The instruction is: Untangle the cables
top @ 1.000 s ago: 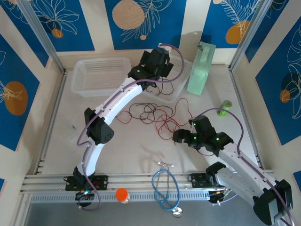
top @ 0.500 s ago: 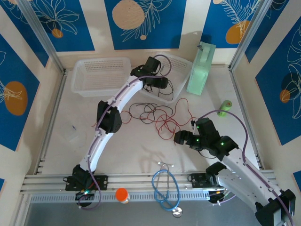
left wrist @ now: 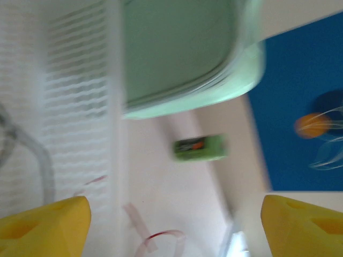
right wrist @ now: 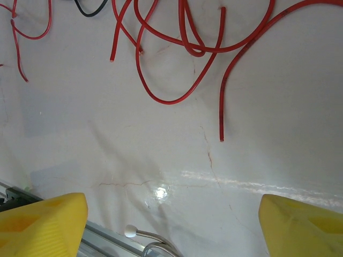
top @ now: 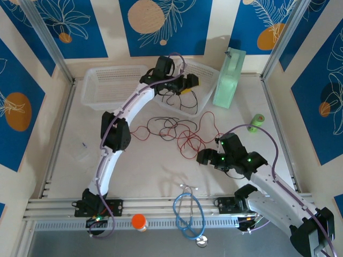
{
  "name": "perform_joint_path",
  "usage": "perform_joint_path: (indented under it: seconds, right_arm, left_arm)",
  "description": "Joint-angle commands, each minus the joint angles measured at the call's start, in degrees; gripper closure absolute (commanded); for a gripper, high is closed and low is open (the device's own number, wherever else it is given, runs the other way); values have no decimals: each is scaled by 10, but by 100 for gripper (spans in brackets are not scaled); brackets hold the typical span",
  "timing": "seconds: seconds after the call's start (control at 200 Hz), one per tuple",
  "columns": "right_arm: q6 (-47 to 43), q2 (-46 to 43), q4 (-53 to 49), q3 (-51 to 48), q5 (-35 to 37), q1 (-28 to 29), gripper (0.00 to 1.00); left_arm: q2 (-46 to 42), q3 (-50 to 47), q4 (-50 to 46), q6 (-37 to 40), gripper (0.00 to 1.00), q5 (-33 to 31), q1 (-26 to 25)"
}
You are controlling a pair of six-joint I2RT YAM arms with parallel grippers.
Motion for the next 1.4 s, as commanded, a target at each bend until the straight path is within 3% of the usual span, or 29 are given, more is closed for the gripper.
perform_joint_path:
  seconds: [0.0, 0.05, 0.12, 0.22, 0.34, 0.49, 0.62, 0.74, 0.865, 0.995, 1.221, 1.396]
  right_arm:
    - [-7, -14, -2, 7, -11, 4, 16]
    - [-7, -16, -4, 7, -9, 4, 16]
    - [-8, -19, -7, 6, -9, 4, 16]
    - [-9, -20, -8, 7, -8, 3, 16]
    - [-9, -19, -8, 7, -6, 3, 16]
    - [-10, -18, -8, 7, -5, 2, 16]
    - [-13, -19, -11, 7, -2, 0, 16]
    - [-16, -17, -16, 6, 2, -3, 16]
    - [-20, -17, -17, 5, 4, -8, 16]
    - [-23, -16, -13, 3, 1, -13, 16]
    - [-30, -2, -3, 6, -9, -19, 16]
    - [-32, -2, -2, 6, -11, -21, 17]
  left_arm:
    - [-9, -61, 343, -268, 18, 107, 13]
    - [8, -70, 479, -382, 18, 102, 15]
    - [44, -41, 597, -499, 21, 87, 14]
    - [57, -9, 623, -534, 23, 79, 11]
    - [-1, -40, 526, -428, 22, 81, 10]
    - [-96, -66, 262, -195, 20, 38, 13]
    - [-182, -68, 30, 2, 16, -86, 13]
    - [-261, -89, -121, 107, 15, -252, 13]
    - [-342, -142, -225, 160, 18, -419, 15]
    - [-407, -219, -304, 195, 19, -528, 26]
    - [-496, -434, -334, 207, 26, -505, 98]
    - [-533, -581, -301, 197, 30, -510, 141]
